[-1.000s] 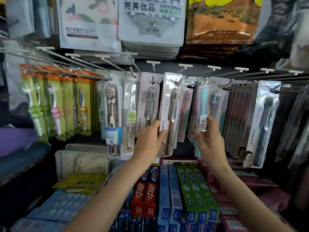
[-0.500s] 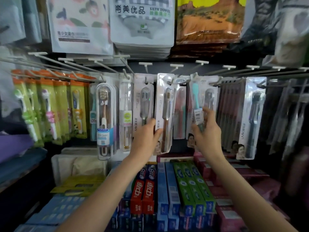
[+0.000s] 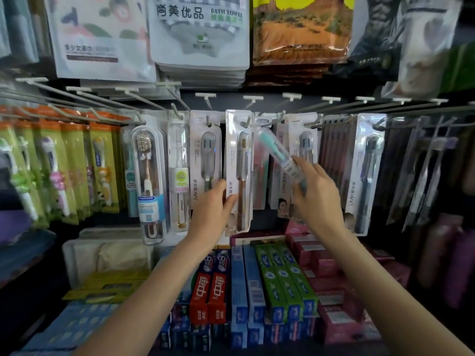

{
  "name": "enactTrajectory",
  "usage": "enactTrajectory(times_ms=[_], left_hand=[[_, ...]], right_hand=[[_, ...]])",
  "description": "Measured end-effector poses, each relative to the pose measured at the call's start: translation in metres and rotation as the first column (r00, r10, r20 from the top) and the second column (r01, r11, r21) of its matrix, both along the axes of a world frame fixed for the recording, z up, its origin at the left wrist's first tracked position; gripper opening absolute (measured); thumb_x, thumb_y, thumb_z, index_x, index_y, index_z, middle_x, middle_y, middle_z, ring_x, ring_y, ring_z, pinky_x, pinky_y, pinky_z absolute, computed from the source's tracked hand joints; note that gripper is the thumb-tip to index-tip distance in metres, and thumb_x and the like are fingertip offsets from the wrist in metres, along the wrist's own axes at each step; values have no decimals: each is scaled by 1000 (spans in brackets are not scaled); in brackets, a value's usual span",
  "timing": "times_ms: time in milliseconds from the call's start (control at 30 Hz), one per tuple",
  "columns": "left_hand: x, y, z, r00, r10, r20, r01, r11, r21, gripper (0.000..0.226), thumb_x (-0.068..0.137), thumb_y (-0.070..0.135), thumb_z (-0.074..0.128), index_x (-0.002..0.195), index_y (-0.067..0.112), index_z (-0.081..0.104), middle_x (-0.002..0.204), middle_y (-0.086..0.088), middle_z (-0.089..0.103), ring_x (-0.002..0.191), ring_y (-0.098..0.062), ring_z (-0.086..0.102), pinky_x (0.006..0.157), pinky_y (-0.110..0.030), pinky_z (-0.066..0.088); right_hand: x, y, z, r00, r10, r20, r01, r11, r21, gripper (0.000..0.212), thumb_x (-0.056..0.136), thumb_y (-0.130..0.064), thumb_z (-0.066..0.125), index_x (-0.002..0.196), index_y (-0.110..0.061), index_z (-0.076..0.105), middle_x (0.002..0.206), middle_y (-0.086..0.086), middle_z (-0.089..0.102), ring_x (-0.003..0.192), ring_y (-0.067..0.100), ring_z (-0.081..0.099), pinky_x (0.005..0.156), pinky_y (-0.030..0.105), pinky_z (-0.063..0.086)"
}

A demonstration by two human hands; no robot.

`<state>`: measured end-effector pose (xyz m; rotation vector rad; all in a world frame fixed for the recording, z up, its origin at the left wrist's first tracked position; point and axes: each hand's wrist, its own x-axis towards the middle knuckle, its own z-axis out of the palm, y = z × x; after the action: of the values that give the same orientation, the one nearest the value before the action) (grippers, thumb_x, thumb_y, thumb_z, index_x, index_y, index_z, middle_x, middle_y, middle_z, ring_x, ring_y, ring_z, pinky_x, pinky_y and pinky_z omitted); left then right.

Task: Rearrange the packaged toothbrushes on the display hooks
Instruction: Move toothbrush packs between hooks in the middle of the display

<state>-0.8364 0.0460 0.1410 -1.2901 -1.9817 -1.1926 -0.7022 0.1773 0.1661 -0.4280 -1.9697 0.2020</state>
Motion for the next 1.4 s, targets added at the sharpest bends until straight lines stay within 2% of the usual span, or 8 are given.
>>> enactTrajectory(times_ms=[167,367,533,667,800,967,1167,1400], left_hand=[[1,-5,1,1000,7,15,-7,1000,15,11,92,22,53,86,16,45,64,13,46,53,4,44,56,-7,41],[1,-30,-2,990,-95,107,100,994,-44,27,87,29,57,110,15,56,97,6,65,84,-3,61,77,-17,51],[9,-70,15,914,-322,246,226,909,352,28,85,25,60,112,22,54,102,13,62,93,8,59,81,-10,46],[0,-102,35,850,-442,286,213,786,581,40,87,13,59,124,14,43,110,-1,64,95,-3,63,81,-19,51],[-44,-133,36,832,-350,431,-16,761,648,54,87,16,61,136,15,39,96,3,68,92,-13,65,88,-38,52],[-99,-149,40,826,-187,532,-135,850,509,60,88,16,61,142,21,34,111,-8,64,100,-18,61,90,-44,50],[-117,-135,60,873,-157,463,-49,914,402,61,90,17,59,141,35,31,114,-3,61,110,-16,55,96,-37,44],[-133,-125,70,862,-211,460,8,915,404,60,91,13,55,142,34,30,118,-3,56,112,-12,51,91,-26,41]], right_hand=[[1,-11,9,982,170,-77,-174,984,-46,47,87,-1,55,130,-18,46,113,4,58,82,11,52,66,21,43],[2,-25,-2,932,339,-126,-346,938,-35,51,86,-4,58,131,-22,41,104,-11,51,79,-2,52,66,2,42],[-26,-66,-13,884,467,12,-467,883,47,48,85,-11,63,121,-27,36,103,-15,51,90,-6,52,73,13,44],[-70,-110,-15,789,601,127,-611,790,58,48,85,-13,64,123,-24,38,102,-22,48,88,-18,47,73,-3,35],[-106,-138,0,767,615,186,-639,757,135,44,89,-35,55,125,-11,48,119,1,49,109,12,49,90,9,32],[-143,-144,32,875,484,24,-478,853,209,45,89,-12,58,130,0,43,137,20,36,126,31,39,101,14,21],[-168,-154,41,887,459,44,-461,878,131,82,79,-13,71,143,-2,21,149,18,20,140,29,18,113,29,16],[-160,-144,43,872,471,133,-486,867,111,85,84,-21,66,147,-16,10,144,7,33,134,22,29,110,31,23]])
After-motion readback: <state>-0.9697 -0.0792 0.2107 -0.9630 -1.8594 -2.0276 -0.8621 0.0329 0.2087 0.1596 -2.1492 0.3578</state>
